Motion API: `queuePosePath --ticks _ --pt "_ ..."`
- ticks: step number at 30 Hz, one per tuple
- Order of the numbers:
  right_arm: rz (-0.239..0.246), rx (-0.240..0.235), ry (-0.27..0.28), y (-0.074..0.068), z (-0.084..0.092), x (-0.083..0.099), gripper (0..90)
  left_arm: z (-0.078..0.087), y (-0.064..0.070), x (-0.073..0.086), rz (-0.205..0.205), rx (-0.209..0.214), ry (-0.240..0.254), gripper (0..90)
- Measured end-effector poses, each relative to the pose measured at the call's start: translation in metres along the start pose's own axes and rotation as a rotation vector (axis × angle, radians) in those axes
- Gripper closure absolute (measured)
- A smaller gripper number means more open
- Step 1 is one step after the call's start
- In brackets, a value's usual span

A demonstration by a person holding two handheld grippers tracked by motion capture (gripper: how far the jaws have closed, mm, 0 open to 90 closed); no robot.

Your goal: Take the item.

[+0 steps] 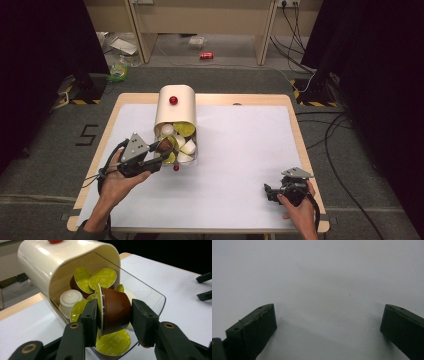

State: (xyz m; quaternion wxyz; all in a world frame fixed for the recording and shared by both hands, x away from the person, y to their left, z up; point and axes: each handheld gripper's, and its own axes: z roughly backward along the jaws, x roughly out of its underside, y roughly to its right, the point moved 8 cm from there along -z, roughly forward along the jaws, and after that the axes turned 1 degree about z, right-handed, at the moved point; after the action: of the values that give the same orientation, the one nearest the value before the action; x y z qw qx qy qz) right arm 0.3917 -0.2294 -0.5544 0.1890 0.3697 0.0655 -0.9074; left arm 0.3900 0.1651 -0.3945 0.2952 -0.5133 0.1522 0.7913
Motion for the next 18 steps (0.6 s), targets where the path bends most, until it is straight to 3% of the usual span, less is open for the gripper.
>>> queuePosePath --ticks 11,18 --pt "0.0 0.0 0.0 0.0 0.0 0.0 0.7 0.025 -0.013 -0.002 0.019 -0.031 0.037 57.7" --pt "0.0 0.0 0.0 0.0 0.0 0.0 0.6 0.032 -0.023 0.003 0.041 -0.056 0.045 57.7"
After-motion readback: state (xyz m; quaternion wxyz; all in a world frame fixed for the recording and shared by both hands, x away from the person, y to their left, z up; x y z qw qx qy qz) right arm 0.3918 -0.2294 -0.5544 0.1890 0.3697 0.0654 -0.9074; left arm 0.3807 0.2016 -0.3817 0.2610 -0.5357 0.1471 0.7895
